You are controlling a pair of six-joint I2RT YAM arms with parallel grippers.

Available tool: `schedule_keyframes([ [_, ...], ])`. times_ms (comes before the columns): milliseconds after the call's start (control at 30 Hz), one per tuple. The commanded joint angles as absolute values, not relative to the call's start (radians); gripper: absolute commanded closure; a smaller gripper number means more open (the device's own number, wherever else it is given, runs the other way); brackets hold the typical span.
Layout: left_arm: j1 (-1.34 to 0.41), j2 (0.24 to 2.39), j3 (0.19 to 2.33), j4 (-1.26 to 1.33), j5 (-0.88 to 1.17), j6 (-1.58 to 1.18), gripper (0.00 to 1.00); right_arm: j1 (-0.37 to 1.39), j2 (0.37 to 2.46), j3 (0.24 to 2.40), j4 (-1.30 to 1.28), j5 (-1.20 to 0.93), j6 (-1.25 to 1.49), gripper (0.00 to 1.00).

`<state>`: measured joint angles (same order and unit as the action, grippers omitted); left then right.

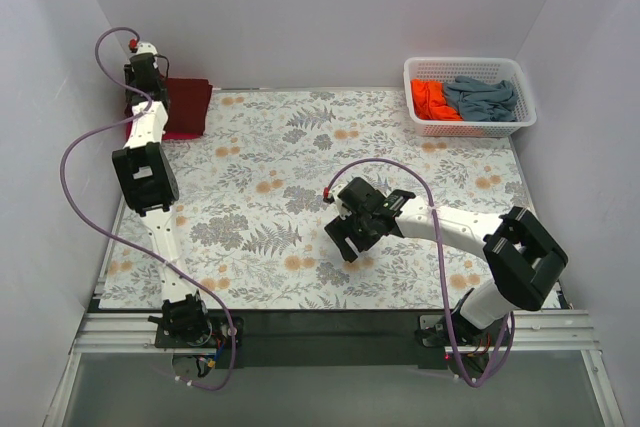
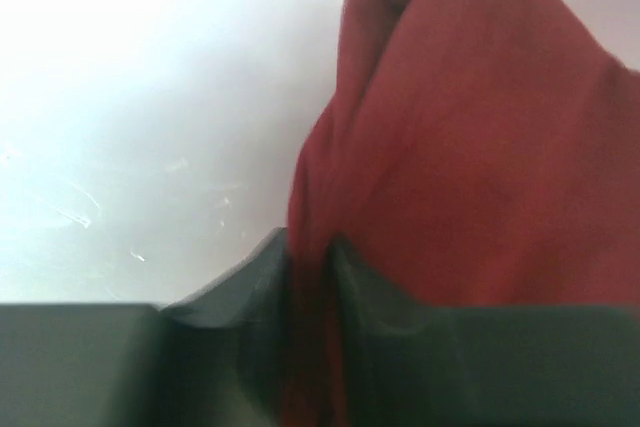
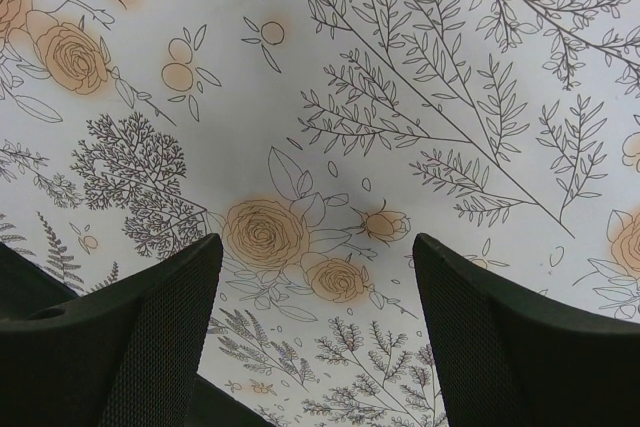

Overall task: Fold and stack the t-shirts
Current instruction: Neatly place the folded tshirt to the corner, then reset both grippers

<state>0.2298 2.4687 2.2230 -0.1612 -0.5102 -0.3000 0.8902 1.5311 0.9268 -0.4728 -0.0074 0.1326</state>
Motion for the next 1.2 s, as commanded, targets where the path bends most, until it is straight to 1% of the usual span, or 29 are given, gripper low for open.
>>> schedule_keyframes([
  [0, 0.245, 2.471, 2.191, -0.054, -0.6, -0.27, 0.74, 0.885, 1.534, 0.968, -0.48, -0.011, 0.143, 0.17],
  [33, 0.245, 2.473, 2.18, -0.049, -0.601, -0.27, 0.66, 0.887, 1.534, 0.969, -0.482, -0.011, 0.143, 0.17],
  [67, 0.245, 2.476, 2.177, -0.043, -0.601, -0.271, 0.52, 0.887, 1.532, 0.968, -0.482, -0.011, 0.144, 0.17],
  [200, 0.239, 2.457, 2.169, -0.043, -0.606, -0.313, 0.3, 0.887, 1.529, 0.963, -0.482, -0.006, 0.144, 0.17],
  [267, 0.232, 2.425, 2.152, -0.046, -0.595, -0.35, 0.27, 0.885, 1.52, 0.962, -0.482, -0.005, 0.149, 0.17],
  [333, 0.21, 2.398, 2.135, -0.06, -0.572, -0.392, 0.24, 0.879, 1.513, 0.962, -0.48, 0.06, 0.158, 0.17],
  [433, 0.158, 2.309, 2.05, -0.09, -0.483, -0.523, 0.22, 0.832, 1.482, 0.954, -0.479, 0.115, 0.183, 0.16],
  [567, 0.052, 2.134, 1.913, -0.144, -0.33, -0.705, 0.21, 0.7, 1.421, 0.953, -0.479, 0.149, 0.204, 0.14],
  [633, -0.044, 2.076, 1.849, -0.179, -0.281, -0.754, 0.2, 0.658, 1.381, 0.96, -0.479, 0.192, 0.215, 0.14],
  [733, -0.162, 1.944, 1.735, -0.261, -0.184, -0.889, 0.2, 0.557, 1.289, 0.966, -0.483, 0.261, 0.232, 0.13],
  [767, -0.188, 1.86, 1.694, -0.264, -0.143, -0.925, 0.2, 0.496, 1.234, 0.968, -0.489, 0.268, 0.241, 0.12],
  [800, -0.234, 1.815, 1.651, -0.262, -0.065, -0.998, 0.19, 0.464, 1.203, 0.966, -0.512, 0.285, 0.258, 0.12],
  [833, -0.257, 1.769, 1.558, -0.261, -0.037, -1.027, 0.17, 0.434, 1.169, 0.963, -0.521, 0.291, 0.262, 0.12],
  [867, -0.277, 1.676, 1.514, -0.264, -0.011, -1.049, 0.16, 0.378, 1.101, 0.957, -0.528, 0.302, 0.259, 0.11],
  [933, -0.33, 1.573, 1.38, -0.276, -0.006, -1.106, 0.15, 0.345, 1.027, 0.954, -0.558, 0.362, 0.262, 0.06],
  [967, -0.337, 1.463, 1.33, -0.284, -0.015, -1.123, 0.14, 0.339, 0.949, 0.956, -0.566, 0.385, 0.262, 0.04],
  [1033, -0.351, 1.341, 1.249, -0.325, -0.056, -1.15, 0.14, 0.337, 0.87, 0.968, -0.592, 0.419, 0.25, 0.04],
  [1067, -0.353, 1.218, 1.182, -0.348, -0.081, -1.15, 0.13, 0.336, 0.794, 0.974, -0.595, 0.42, 0.226, 0.04],
  [1133, -0.354, 1.091, 1.129, -0.423, -0.179, -1.132, 0.13, 0.336, 0.714, 0.974, -0.604, 0.422, 0.196, 0.02],
  [1167, -0.354, 0.965, 1.094, -0.449, -0.222, -1.12, 0.13, 0.336, 0.636, 0.973, -0.604, 0.426, 0.178, 0.02],
])
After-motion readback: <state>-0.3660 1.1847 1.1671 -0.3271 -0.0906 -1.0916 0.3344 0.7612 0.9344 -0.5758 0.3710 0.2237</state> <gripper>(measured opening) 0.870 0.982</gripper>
